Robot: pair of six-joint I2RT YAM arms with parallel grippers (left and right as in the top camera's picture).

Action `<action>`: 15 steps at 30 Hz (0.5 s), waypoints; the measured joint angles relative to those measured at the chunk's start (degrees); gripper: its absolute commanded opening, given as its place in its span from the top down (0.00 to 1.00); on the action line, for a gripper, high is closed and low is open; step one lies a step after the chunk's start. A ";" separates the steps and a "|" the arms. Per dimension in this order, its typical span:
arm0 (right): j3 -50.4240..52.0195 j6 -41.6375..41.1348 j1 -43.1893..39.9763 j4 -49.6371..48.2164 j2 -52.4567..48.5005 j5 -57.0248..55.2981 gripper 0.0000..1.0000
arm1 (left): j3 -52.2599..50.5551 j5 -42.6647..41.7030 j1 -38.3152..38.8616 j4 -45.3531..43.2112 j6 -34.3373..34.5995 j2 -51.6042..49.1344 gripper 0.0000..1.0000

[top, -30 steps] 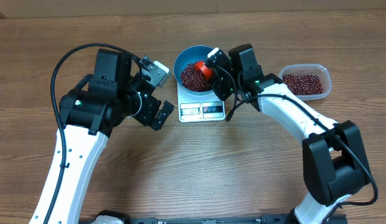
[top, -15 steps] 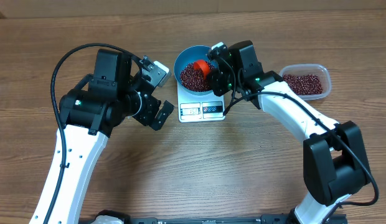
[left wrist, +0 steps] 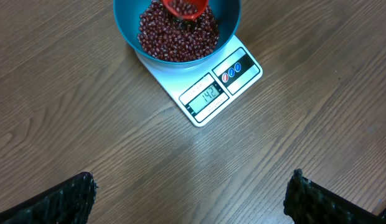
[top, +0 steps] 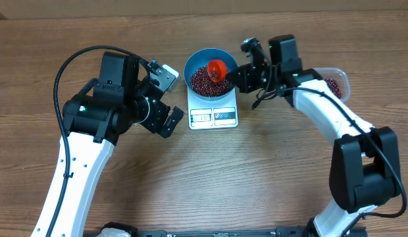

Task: Scoop item into bowl and weigh 150g on scale
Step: 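Tilt the scoop gradually to trickle beans into the blue bowl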

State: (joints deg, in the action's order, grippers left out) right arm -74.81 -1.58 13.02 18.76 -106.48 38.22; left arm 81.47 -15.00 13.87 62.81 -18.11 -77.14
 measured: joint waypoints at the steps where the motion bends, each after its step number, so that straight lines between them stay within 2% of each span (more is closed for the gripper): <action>1: 0.00 -0.20 -0.63 -0.11 0.00 1.25 0.96 | 0.00 0.00 0.00 0.00 0.00 0.00 0.00; 7: -0.04 -0.98 -3.15 -0.13 0.00 6.84 0.96 | 0.00 0.00 0.00 -0.02 0.00 0.00 0.00; 15: -0.04 -1.14 -3.21 -1.09 0.00 8.52 0.96 | 0.00 0.00 0.00 0.00 0.00 0.00 0.00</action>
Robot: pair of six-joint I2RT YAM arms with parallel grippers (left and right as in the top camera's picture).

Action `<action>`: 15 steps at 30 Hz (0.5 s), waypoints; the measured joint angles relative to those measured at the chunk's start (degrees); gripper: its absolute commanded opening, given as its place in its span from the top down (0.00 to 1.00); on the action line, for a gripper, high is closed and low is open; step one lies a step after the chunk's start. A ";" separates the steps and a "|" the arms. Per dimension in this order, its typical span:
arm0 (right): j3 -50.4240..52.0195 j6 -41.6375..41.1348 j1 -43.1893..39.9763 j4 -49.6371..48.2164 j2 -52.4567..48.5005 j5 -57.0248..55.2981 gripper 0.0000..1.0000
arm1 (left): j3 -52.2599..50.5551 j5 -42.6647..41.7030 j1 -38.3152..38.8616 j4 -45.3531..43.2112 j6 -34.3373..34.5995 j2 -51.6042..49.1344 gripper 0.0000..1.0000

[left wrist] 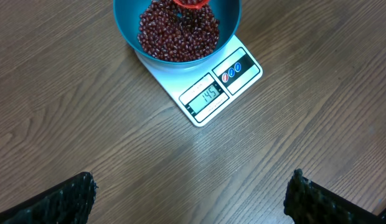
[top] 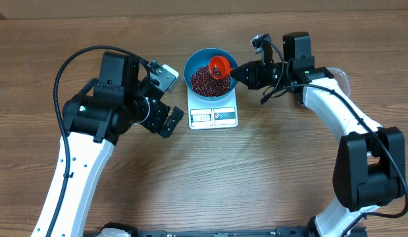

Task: Scoop item into bowl and weigh 150g on scale
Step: 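Tilt the scoop gradually to trickle beans into the blue bowl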

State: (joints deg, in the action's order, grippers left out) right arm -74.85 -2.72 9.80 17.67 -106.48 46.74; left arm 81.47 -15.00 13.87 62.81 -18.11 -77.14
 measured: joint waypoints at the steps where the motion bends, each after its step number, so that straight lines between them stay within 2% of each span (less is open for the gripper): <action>1: -0.02 0.31 0.00 -0.07 0.00 0.02 0.96 | 0.00 0.00 0.00 -0.02 0.00 0.00 0.00; 8: -0.04 5.70 0.04 -0.09 0.00 0.46 0.96 | 0.00 0.00 0.00 0.00 0.02 0.00 0.01; 15: -0.04 7.78 0.04 -0.09 0.04 0.44 0.96 | 0.00 0.00 0.00 -0.02 0.02 0.00 0.00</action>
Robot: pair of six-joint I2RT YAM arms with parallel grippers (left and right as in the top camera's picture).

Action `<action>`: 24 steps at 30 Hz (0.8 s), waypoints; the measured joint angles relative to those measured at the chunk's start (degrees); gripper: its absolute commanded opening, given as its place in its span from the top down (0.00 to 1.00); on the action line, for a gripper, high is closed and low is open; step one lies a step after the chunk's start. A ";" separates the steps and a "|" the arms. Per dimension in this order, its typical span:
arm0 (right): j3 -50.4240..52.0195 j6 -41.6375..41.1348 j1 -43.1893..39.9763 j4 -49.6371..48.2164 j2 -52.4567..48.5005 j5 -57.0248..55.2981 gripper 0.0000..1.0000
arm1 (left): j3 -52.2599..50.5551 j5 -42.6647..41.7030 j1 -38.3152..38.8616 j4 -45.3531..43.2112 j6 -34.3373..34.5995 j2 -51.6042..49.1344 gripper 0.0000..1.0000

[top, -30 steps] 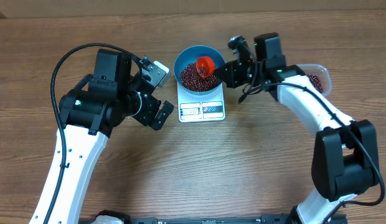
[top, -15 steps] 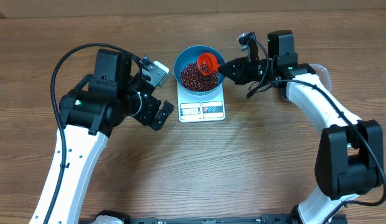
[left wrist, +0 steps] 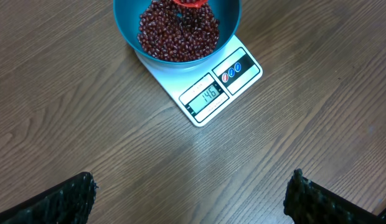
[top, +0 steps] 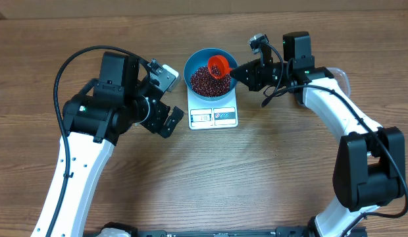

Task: Scoop item into bowl and weigh 150g on scale
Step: 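Tilt the scoop gradually to trickle beans into the blue bowl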

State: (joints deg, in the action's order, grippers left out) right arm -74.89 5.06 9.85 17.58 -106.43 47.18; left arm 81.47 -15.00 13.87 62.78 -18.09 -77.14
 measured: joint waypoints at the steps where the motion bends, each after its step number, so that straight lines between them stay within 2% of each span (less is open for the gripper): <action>1: 0.00 0.20 0.00 0.04 0.09 -0.11 0.96 | 0.00 0.00 0.00 0.02 -0.02 0.00 0.00; 16: -0.02 11.93 2.64 2.01 2.89 -7.58 0.96 | 0.00 0.00 0.00 0.02 0.00 0.00 0.00; 24: -0.11 14.10 2.84 -0.37 5.84 -10.58 0.95 | 0.00 0.00 0.00 0.02 0.00 0.00 0.00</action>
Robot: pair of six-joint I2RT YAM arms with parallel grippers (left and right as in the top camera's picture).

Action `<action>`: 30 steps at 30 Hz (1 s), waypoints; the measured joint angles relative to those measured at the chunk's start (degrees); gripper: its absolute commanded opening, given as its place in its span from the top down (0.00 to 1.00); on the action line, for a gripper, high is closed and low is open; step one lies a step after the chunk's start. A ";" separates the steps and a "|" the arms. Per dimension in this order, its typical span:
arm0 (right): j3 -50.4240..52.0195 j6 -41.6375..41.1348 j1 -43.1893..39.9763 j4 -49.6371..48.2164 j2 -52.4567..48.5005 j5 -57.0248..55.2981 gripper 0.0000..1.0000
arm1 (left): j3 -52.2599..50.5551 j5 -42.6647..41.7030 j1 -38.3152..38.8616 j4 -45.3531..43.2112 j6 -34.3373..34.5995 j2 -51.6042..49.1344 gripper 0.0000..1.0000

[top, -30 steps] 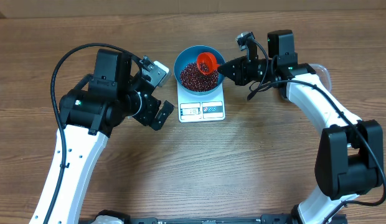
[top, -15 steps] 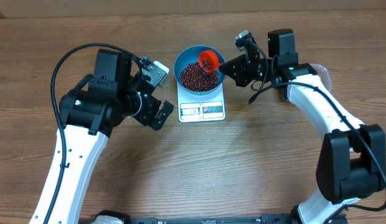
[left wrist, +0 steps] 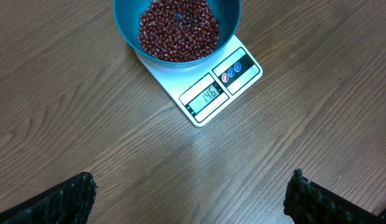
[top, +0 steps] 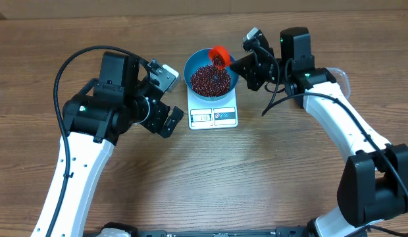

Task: Scoop item into bowl and weigh 150g on scale
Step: 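Tilt the scoop gradually to trickle beans into the blue bowl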

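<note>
A blue bowl (top: 201, 60) holding red beans (left wrist: 178, 28) sits on a white scale (top: 213, 113), whose display (left wrist: 209, 96) reads 146. My right gripper (top: 235, 64) is shut on the handle of an orange scoop (top: 220, 54), which is raised and tilted over the bowl's back right rim. My left gripper (top: 168, 122) stands open to the left of the scale, nothing between its fingers (left wrist: 62, 199). In the left wrist view the scoop is out of sight.
A clear container (top: 337, 80) with more red beans sits at the right, partly behind the right arm. Bare wooden table (top: 210, 178) lies in front of the scale.
The right gripper has lifted and tilted the scoop from low inside the bowl to its back right rim. The display stays at 146. The left arm has not moved.
The scoop was held over the beans in the bowl with the display at 142. Then the display read 145, then 146, with the scoop still over the bowl. Now the scoop is raised at the rim and the left gripper is unmoved.
</note>
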State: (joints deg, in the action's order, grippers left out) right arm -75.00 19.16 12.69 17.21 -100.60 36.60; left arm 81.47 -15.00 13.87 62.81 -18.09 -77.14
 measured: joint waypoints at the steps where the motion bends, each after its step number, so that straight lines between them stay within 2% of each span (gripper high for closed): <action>1: 0.00 0.13 0.00 -0.50 0.00 -0.15 0.95 | 0.00 0.00 0.00 0.00 0.00 0.00 0.00; 28: 0.00 4.37 0.59 1.46 0.00 -4.94 0.95 | 0.00 0.00 0.00 -0.02 -0.02 0.00 0.00; 30: 0.00 4.74 0.59 1.29 0.00 -4.96 0.92 | 0.00 0.00 0.00 0.00 0.00 0.00 0.00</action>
State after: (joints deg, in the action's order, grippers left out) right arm -75.00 23.90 13.28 18.50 -100.60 31.64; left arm 81.47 -15.00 13.87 62.81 -18.09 -77.14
